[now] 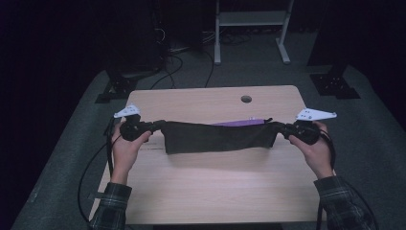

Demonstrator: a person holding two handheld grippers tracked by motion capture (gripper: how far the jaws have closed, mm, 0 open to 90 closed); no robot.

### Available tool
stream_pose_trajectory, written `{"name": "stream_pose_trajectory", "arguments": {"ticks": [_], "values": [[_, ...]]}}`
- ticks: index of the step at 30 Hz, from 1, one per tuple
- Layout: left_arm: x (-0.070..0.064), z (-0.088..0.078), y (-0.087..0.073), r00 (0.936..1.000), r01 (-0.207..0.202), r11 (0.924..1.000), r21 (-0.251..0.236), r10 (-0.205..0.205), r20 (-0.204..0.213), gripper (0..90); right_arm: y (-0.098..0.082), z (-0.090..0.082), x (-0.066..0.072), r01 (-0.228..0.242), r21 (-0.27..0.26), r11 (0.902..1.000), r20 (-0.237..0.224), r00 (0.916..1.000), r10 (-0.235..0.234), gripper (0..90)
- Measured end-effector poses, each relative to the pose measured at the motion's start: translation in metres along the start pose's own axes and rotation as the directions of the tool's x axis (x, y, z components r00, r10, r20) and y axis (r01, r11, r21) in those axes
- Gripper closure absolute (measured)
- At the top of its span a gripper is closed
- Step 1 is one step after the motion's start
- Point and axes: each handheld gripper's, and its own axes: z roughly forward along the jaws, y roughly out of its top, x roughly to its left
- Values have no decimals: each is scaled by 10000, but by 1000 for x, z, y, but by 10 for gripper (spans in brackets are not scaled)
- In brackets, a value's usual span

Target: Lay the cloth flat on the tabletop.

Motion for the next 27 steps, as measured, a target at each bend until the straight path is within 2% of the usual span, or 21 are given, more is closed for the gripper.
{"name": "stream_pose_trajectory", "arguments": {"ticks": [6,14,19,23,27], "values": [[-2,7,-20,9997,194,9983,549,-201,122,871,-29,3,2,-284,602,9978,-240,9993,299,831],[-8,5,-41,9988,339,9945,994,-372,308,871,-51,-4,12,-327,1064,9938,-540,9978,386,831],[-13,-3,-50,9973,424,9929,1115,-488,546,871,-61,-12,19,-273,1238,9919,-780,9963,372,831],[-17,-9,-61,9944,586,9909,1208,-686,801,871,-72,-19,24,-452,1396,9892,-1077,9923,606,830],[-25,-17,-67,9934,538,9905,1264,-659,935,871,-81,-27,33,-400,1561,9869,-1230,9906,596,830]]}}
